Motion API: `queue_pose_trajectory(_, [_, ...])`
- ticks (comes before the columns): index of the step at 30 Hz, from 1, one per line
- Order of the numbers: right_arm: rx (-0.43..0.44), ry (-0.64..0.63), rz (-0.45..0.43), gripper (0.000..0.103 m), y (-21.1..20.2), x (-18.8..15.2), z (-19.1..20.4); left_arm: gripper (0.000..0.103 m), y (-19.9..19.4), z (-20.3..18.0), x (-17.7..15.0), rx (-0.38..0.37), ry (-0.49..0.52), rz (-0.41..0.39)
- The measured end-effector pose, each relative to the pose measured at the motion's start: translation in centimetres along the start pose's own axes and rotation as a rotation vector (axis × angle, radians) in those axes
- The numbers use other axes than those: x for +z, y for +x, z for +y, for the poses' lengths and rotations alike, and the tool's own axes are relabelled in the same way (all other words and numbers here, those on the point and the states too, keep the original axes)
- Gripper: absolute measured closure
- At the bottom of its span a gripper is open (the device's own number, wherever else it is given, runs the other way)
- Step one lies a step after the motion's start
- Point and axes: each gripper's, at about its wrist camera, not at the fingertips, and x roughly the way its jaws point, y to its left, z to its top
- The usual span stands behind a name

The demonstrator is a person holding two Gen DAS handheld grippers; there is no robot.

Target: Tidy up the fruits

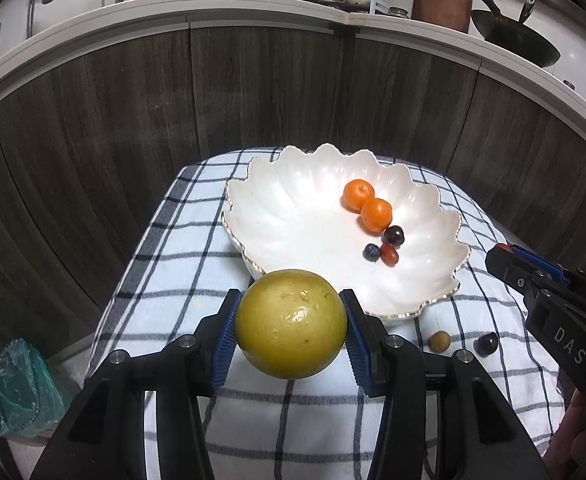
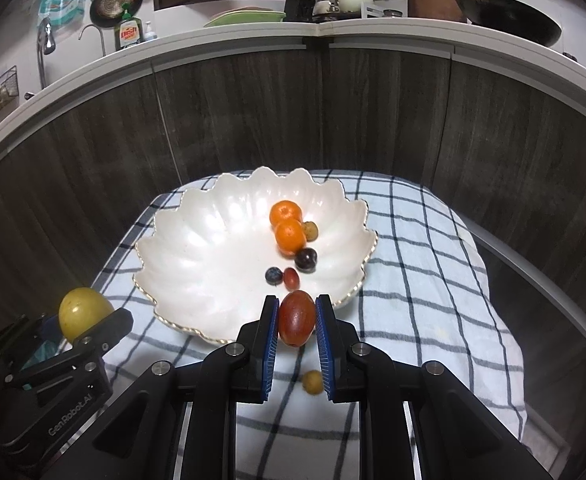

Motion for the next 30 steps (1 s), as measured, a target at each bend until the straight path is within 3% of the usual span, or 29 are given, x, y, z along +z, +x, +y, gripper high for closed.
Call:
queue_pose_trajectory(14, [0.014, -0.015, -0.008, 0.083, 1.4, 2.1, 1.5, 0.055, 1.7, 0.8, 3.3, -0.027, 0.050, -0.015])
queue_pose_trajectory(30, [0.019, -0.010, -0.007, 0.083, 3.7, 4.1, 2.5, 0.055, 4.5, 2.0, 6.0, -0.111, 0.090, -0.013])
